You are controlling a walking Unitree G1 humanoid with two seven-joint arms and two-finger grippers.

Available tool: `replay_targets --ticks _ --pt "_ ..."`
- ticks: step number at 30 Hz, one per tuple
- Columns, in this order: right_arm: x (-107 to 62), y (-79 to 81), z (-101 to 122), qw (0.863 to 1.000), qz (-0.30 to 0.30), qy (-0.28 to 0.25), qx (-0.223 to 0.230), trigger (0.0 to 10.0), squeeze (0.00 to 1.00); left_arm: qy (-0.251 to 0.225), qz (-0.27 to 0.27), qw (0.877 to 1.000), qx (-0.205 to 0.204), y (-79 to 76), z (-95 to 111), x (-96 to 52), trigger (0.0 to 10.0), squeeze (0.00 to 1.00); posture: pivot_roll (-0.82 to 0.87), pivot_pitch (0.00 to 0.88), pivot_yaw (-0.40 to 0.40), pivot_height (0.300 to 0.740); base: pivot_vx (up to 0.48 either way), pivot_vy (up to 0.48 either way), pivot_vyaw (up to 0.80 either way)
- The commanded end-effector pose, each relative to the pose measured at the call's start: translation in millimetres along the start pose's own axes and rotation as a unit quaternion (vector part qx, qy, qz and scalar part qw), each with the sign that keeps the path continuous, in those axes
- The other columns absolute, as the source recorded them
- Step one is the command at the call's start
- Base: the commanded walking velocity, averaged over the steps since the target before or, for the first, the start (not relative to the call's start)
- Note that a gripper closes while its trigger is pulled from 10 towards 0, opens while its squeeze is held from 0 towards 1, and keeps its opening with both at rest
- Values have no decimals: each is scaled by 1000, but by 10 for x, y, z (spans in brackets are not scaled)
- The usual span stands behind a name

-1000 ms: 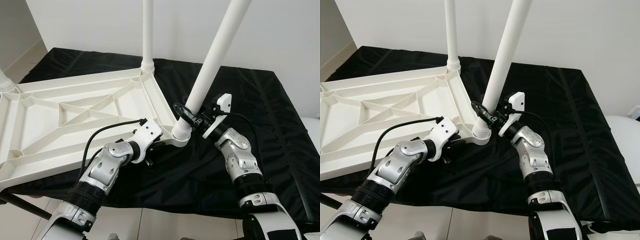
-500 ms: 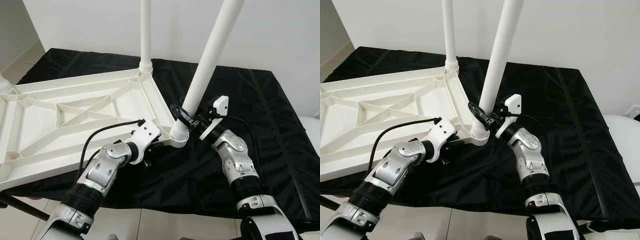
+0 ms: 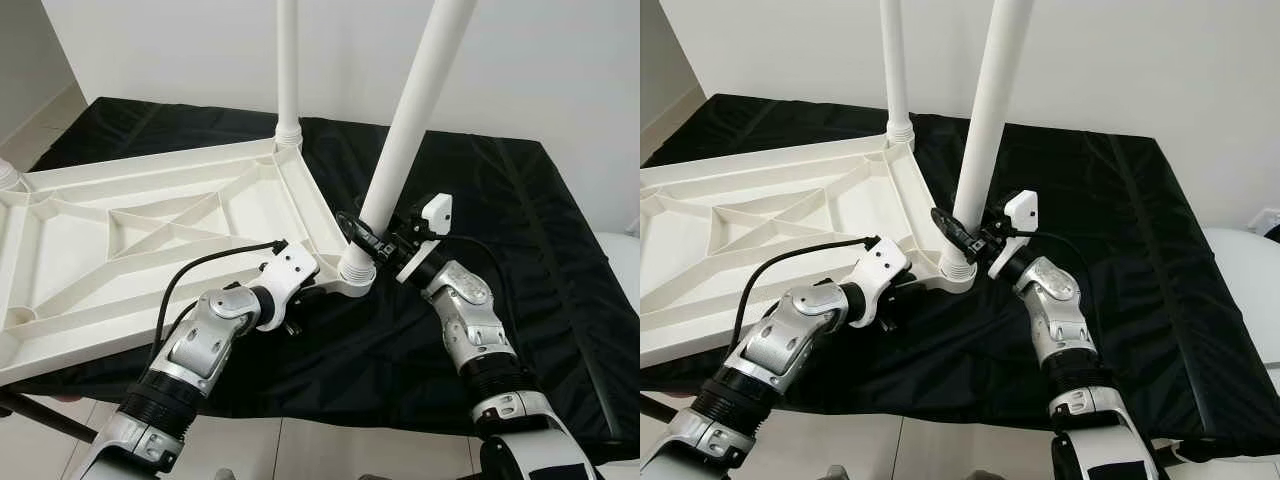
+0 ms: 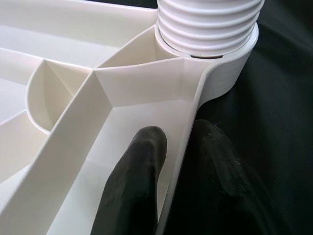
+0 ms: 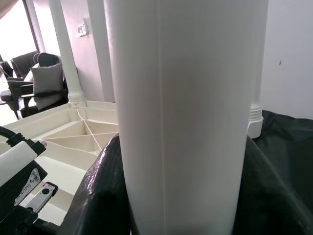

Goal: Building children table

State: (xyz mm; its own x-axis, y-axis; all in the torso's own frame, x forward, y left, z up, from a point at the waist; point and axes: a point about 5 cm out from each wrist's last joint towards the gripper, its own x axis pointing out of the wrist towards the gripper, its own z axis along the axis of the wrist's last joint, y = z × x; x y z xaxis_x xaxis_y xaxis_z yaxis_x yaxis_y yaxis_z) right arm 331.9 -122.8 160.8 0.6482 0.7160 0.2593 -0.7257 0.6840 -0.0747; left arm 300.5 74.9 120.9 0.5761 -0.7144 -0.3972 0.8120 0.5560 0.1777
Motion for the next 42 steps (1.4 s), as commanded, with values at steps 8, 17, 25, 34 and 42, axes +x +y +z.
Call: replay_targets --ticks 8,17,25,34,42 --pt "-109 70 -303 997 -10 71 34 10000 0 21 -43 999 -13 -134 -97 13 10000 0 48 23 -41 740 0 0 0" --pt "-103 67 -275 997 -26 61 32 10000 0 21 -42 999 -13 -136 -91 11 10000 0 49 25 -41 740 0 0 0" --pt "-97 87 -252 997 -48 48 33 10000 0 22 -42 999 -14 -137 -88 6 10000 0 48 25 -43 740 0 0 0" --pt "-114 128 -249 996 -70 40 32 10000 0 21 -43 999 -15 -141 -83 9 10000 0 45 28 -42 740 0 0 0" --pt "-118 178 -234 996 -75 34 29 10000 0 21 -44 999 -15 -142 -76 11 10000 0 44 30 -44 740 0 0 0"
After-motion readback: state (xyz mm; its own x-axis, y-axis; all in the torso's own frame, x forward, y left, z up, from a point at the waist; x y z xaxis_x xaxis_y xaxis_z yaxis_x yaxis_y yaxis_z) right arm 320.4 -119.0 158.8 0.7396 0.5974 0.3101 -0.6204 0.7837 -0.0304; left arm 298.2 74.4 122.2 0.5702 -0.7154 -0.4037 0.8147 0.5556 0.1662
